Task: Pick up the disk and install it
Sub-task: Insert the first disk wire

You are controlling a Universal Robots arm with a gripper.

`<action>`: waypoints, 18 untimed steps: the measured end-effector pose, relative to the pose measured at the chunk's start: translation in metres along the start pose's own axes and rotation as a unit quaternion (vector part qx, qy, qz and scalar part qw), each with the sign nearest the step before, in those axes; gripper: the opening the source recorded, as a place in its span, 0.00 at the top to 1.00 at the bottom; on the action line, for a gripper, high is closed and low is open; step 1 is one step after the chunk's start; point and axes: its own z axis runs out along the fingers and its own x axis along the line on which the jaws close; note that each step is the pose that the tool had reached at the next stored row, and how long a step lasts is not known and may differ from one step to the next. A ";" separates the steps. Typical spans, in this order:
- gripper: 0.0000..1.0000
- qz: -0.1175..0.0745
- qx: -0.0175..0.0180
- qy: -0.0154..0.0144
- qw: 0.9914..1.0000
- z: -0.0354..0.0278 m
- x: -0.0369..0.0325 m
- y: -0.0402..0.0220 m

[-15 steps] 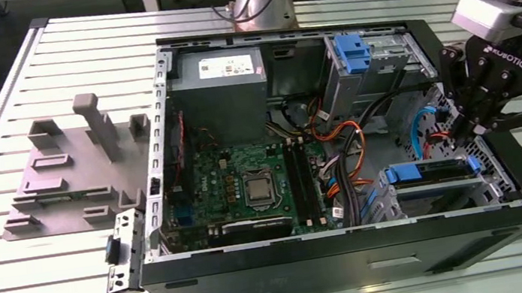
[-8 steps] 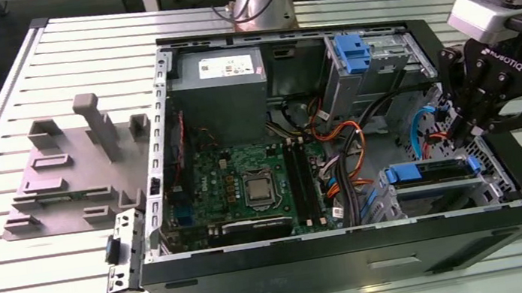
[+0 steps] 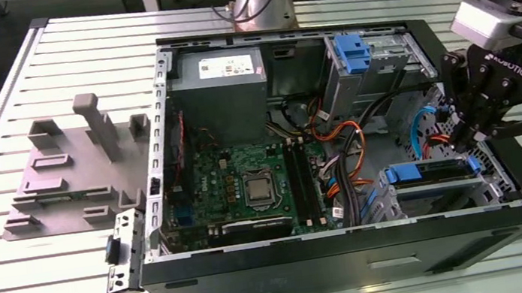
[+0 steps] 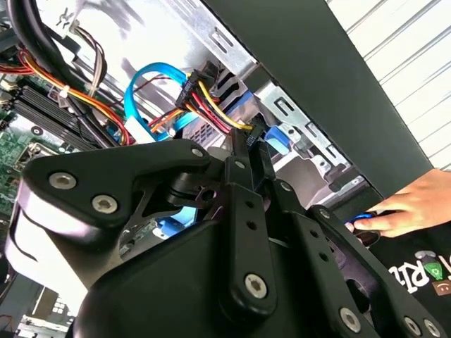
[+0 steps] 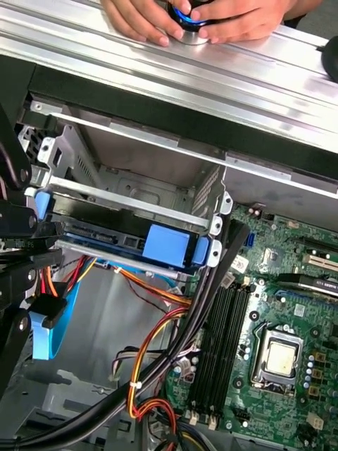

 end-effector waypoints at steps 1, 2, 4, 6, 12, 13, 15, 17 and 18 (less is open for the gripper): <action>0.81 0.000 0.001 0.000 1.000 0.0001 0.0004 0.0003; 0.81 0.000 0.002 0.000 1.000 0.0003 0.0006 0.0007; 0.81 0.001 0.004 0.001 1.000 0.0005 0.0007 0.0013; 0.81 0.001 0.008 0.002 1.000 0.0007 0.0005 0.0026; 0.81 0.007 0.013 0.003 1.000 0.0022 -0.0014 0.0093; 0.81 0.010 0.013 0.003 1.000 0.0024 -0.0015 0.0095; 0.81 0.015 0.013 0.003 1.000 0.0030 -0.0017 0.0096; 0.81 0.022 0.013 0.003 1.000 0.0037 -0.0018 0.0097; 0.81 0.024 0.013 0.003 1.000 0.0040 -0.0018 0.0098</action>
